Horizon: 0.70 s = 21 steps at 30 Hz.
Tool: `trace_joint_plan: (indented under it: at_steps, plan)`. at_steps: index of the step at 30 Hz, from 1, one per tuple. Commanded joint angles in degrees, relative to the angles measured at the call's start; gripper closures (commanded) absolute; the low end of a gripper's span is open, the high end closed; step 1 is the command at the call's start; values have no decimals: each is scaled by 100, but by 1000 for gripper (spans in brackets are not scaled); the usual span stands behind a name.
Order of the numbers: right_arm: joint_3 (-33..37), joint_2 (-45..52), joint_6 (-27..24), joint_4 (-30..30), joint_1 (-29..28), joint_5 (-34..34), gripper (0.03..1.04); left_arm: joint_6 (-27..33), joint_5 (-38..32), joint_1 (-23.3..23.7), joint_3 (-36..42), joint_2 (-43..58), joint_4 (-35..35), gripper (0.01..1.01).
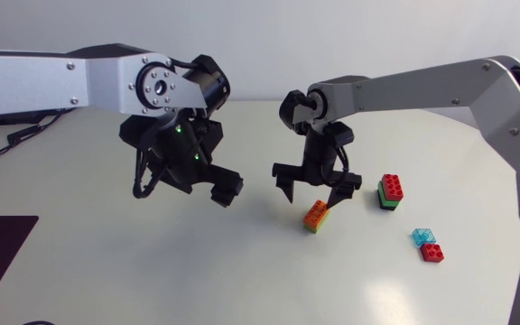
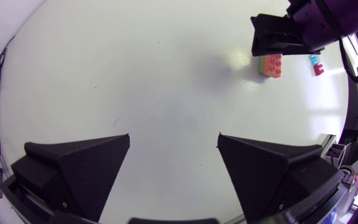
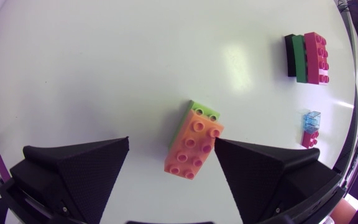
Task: Sort duplo bricks by size, large to the right and small to the left
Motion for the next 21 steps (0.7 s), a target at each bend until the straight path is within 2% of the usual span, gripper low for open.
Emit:
trace_joint_plan:
  at_steps: [1,6,9,11,21]
  plan:
    - [-18,-229,287,-21,-66,44,79,49,-20,58,-179,22,42,49]
    - [-308,-554,322,278,-75,-132,69,49,-20,58,-205,75,77,49]
    - [-748,-870,463,717,-57,-343,69,49,-20,58,-205,93,86,49]
    - [-941,-993,621,893,-31,-290,69,49,-20,58,-205,119,86,49]
    - [-1170,-1204,946,946,110,316,69,41,-20,58,-267,216,130,49]
